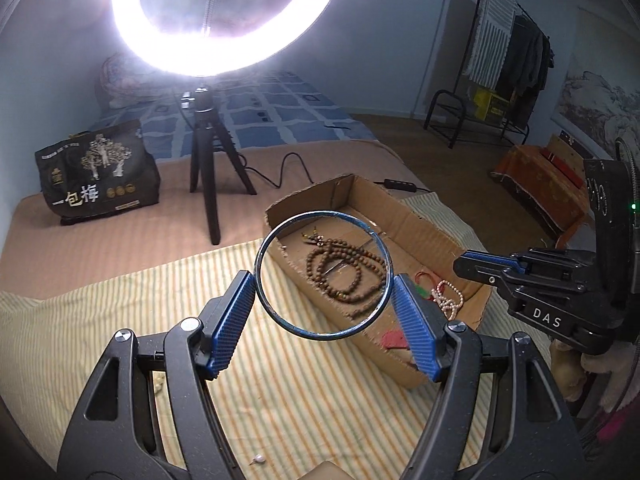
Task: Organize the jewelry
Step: 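Lift and carry the bangle and pearl over the cardboard box with both tools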
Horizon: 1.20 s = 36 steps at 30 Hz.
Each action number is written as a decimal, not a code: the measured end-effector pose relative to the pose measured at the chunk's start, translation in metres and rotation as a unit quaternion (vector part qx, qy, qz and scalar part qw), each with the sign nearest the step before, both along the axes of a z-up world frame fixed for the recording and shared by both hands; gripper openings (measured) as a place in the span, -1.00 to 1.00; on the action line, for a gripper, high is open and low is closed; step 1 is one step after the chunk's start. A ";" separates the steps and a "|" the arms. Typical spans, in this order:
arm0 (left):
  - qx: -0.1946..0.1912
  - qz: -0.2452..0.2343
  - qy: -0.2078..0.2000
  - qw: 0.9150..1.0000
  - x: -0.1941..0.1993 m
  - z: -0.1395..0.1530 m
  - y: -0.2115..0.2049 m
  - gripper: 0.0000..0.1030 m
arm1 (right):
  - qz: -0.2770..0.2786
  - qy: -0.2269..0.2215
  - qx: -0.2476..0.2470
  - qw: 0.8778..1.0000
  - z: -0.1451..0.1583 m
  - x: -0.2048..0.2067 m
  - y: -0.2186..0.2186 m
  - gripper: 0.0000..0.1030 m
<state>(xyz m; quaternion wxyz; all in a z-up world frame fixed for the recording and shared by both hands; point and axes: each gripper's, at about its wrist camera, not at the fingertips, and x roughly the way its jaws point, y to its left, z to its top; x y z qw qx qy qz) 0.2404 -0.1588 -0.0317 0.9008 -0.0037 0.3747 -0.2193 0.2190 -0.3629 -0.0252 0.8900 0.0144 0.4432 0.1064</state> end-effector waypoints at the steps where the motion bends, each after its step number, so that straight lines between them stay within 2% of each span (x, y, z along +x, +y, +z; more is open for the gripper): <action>1: 0.001 -0.002 0.001 1.000 0.001 -0.001 -0.003 0.41 | -0.005 0.002 0.001 1.000 -0.001 0.001 -0.004 -0.88; 12: 0.009 -0.011 0.011 1.000 0.012 -0.015 -0.028 0.41 | -0.039 0.024 0.007 0.999 -0.015 0.012 -0.026 -0.88; 36: 0.020 -0.025 0.044 0.999 0.030 -0.047 -0.054 0.41 | -0.058 0.068 -0.003 0.996 -0.046 0.021 -0.035 -0.88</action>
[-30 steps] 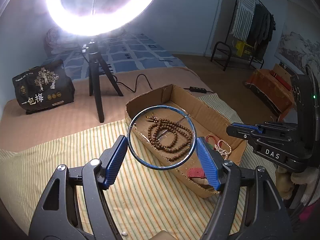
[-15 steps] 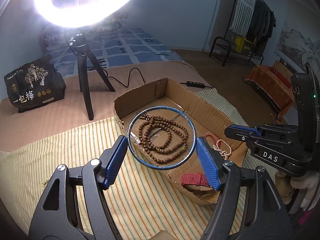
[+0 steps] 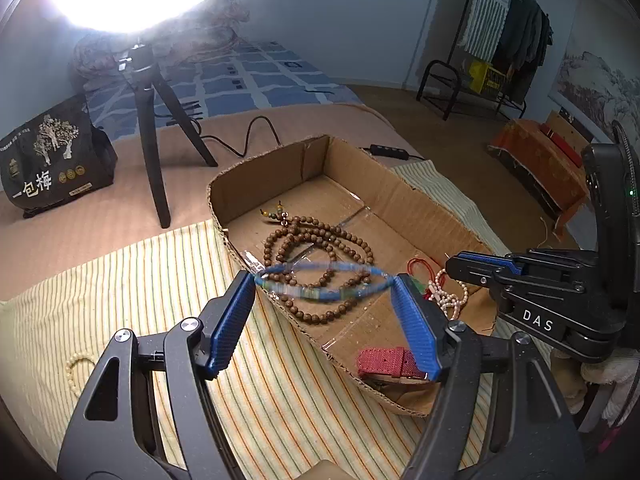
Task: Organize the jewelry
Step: 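Lift and carry the bangle and pearl over the cardboard box with both tools, then open the left tool to drop the bangle while the right tool releases the pearl, then move the left tool to the cream bead bracelet while the right tool reaches the other pearl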
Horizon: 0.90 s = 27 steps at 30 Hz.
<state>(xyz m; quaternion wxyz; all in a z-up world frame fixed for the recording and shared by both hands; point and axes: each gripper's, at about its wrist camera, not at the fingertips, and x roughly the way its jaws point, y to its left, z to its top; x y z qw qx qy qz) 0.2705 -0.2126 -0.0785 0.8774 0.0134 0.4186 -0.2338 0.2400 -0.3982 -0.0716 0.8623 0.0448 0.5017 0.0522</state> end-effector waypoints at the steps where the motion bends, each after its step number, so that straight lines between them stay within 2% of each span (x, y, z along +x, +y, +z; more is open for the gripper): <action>1: 0.001 -0.001 0.001 1.000 0.000 -0.001 -0.001 0.41 | 0.000 0.002 -0.001 1.000 -0.001 0.000 0.000 -0.88; 11: 0.004 -0.003 0.009 1.000 0.003 -0.006 -0.004 0.41 | -0.001 0.007 -0.002 1.000 -0.005 0.001 -0.001 -0.87; 13: 0.004 -0.001 0.013 1.000 0.003 -0.007 -0.004 0.41 | -0.002 0.006 -0.007 1.000 -0.005 0.001 0.000 -0.70; 14: 0.002 0.001 0.014 1.000 0.004 -0.007 -0.003 0.41 | -0.003 0.001 -0.013 1.000 -0.004 0.000 0.001 -0.46; 17: 0.000 0.005 0.013 1.000 0.004 -0.005 0.000 0.41 | -0.004 -0.002 -0.014 1.000 -0.002 -0.001 0.000 -0.41; 20: -0.002 0.009 0.012 1.000 0.003 -0.004 0.002 0.41 | -0.007 -0.003 -0.017 1.000 -0.002 -0.001 -0.001 -0.24; 25: 0.000 0.009 0.008 1.000 0.000 0.000 0.005 0.41 | -0.008 -0.005 -0.018 1.000 0.000 -0.002 -0.001 -0.18; 27: 0.001 0.009 0.005 1.000 -0.001 0.003 0.006 0.41 | -0.008 -0.008 -0.019 1.000 0.003 -0.003 0.000 -0.10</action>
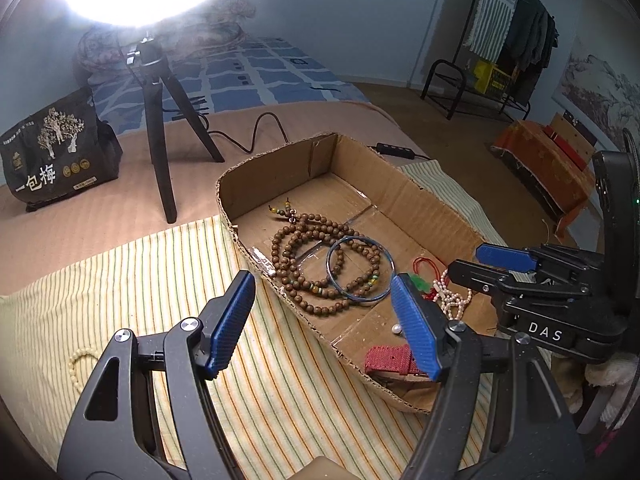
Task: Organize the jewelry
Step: 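Move the left tool to the cream bead bracelet while the right tool reaches the other pearl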
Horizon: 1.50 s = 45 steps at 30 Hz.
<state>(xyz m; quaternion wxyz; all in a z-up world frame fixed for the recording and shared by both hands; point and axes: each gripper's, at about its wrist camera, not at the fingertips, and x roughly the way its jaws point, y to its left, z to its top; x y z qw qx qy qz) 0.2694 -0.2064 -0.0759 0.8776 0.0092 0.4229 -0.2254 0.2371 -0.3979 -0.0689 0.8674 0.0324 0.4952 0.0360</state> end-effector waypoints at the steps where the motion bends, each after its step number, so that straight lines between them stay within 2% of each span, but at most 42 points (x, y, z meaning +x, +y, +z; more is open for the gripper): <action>1: 0.001 0.000 -0.002 1.000 -0.001 0.001 0.001 0.41 | 0.000 -0.001 0.000 1.000 0.001 0.000 0.001 -0.07; 14: 0.001 0.011 -0.025 1.000 -0.013 0.021 0.024 0.41 | 0.006 -0.021 -0.007 1.000 0.015 -0.004 0.013 0.27; 22: 0.007 0.023 -0.035 0.999 -0.019 0.030 0.046 0.42 | 0.014 -0.037 -0.006 0.999 0.024 -0.008 0.024 0.60; 24: 0.007 0.026 -0.035 0.999 -0.021 0.031 0.051 0.51 | 0.018 -0.043 -0.008 0.999 0.026 -0.009 0.029 0.71; 36: 0.033 0.040 -0.043 0.998 -0.033 0.031 0.085 0.55 | 0.062 -0.062 -0.031 0.996 0.038 -0.019 0.068 0.93; 45: 0.045 0.056 -0.043 0.996 -0.037 0.028 0.119 0.55 | 0.080 -0.081 -0.043 0.993 0.046 -0.027 0.096 0.96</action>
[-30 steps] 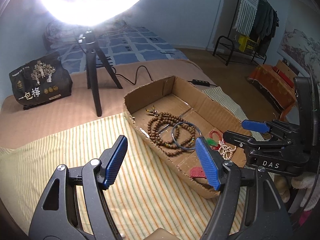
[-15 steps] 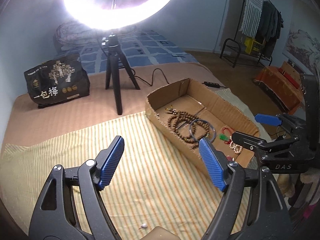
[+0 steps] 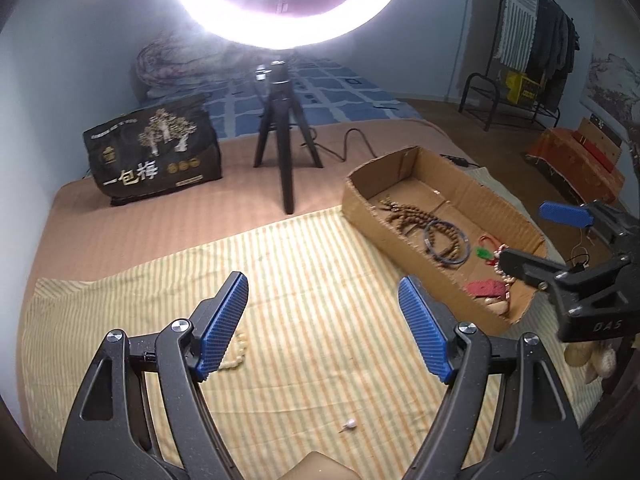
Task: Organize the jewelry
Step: 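Move the left tool to the cream bead bracelet while the right tool reaches the other pearl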
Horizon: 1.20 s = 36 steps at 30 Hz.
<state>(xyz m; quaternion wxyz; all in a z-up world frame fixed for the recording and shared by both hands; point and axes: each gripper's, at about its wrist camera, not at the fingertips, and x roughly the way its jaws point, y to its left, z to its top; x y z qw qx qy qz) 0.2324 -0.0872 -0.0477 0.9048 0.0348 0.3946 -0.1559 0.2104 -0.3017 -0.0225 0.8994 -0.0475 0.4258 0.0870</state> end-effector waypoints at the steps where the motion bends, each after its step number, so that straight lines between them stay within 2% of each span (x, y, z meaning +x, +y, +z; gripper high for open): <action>1: 0.000 0.003 0.001 1.000 0.000 -0.001 0.005 0.55 | 0.001 -0.005 -0.001 1.000 0.002 -0.001 0.004 0.96; 5: -0.006 0.022 0.009 1.000 0.003 -0.004 0.029 0.55 | 0.012 -0.011 0.009 1.000 0.005 -0.005 0.015 0.99; 14: -0.026 0.071 0.048 0.996 0.013 -0.025 0.081 0.55 | 0.039 0.026 0.040 0.998 -0.012 -0.008 0.040 0.99; 19: -0.026 0.083 0.077 0.993 0.017 -0.046 0.094 0.55 | 0.057 0.050 0.059 0.995 -0.026 -0.014 0.056 0.99; 25: -0.023 0.091 0.104 0.990 0.021 -0.068 0.098 0.55 | 0.104 0.073 0.039 0.991 -0.045 -0.028 0.087 0.94; 28: -0.020 0.097 0.112 0.989 0.025 -0.077 0.101 0.55 | 0.124 0.088 0.029 0.988 -0.058 -0.033 0.100 0.87; 30: -0.024 0.106 0.120 0.987 0.028 -0.082 0.105 0.55 | 0.134 0.097 0.023 0.986 -0.066 -0.036 0.106 0.70; 34: -0.027 0.124 0.132 0.983 0.035 -0.093 0.113 0.55 | 0.153 0.113 0.010 0.982 -0.081 -0.041 0.118 0.61; 36: -0.024 0.128 0.136 0.982 0.037 -0.097 0.113 0.55 | 0.163 0.119 0.006 0.979 -0.087 -0.042 0.122 0.48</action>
